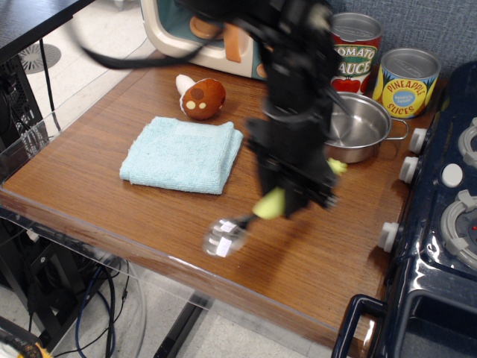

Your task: Move the spoon to the right side of the blue coth.

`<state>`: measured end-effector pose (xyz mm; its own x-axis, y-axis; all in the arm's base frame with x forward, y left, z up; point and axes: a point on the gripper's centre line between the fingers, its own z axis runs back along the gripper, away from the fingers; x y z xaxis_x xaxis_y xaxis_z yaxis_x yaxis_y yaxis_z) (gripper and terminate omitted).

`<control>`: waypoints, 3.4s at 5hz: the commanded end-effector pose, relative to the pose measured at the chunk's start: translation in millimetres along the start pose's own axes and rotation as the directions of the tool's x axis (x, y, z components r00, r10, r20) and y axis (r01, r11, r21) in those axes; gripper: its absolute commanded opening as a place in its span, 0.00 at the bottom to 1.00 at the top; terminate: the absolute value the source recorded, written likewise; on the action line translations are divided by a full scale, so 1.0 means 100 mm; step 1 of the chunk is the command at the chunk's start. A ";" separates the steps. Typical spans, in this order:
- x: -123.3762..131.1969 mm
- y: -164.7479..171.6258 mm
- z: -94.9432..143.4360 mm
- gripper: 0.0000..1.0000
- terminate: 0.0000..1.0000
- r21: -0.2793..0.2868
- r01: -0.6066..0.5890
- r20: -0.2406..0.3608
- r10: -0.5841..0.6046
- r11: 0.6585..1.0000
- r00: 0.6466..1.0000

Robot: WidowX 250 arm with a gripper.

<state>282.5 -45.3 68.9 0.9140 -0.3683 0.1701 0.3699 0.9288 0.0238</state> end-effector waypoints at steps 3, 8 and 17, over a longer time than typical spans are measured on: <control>-0.62 1.56 0.27 0.00 0.00 0.136 -0.352 -0.061 0.363 0.926 0.930; -0.73 2.44 -0.32 0.00 0.00 0.199 -0.357 -0.195 0.394 0.913 0.898; -0.63 2.38 0.31 1.00 1.00 0.260 -0.382 -0.114 0.421 0.887 0.900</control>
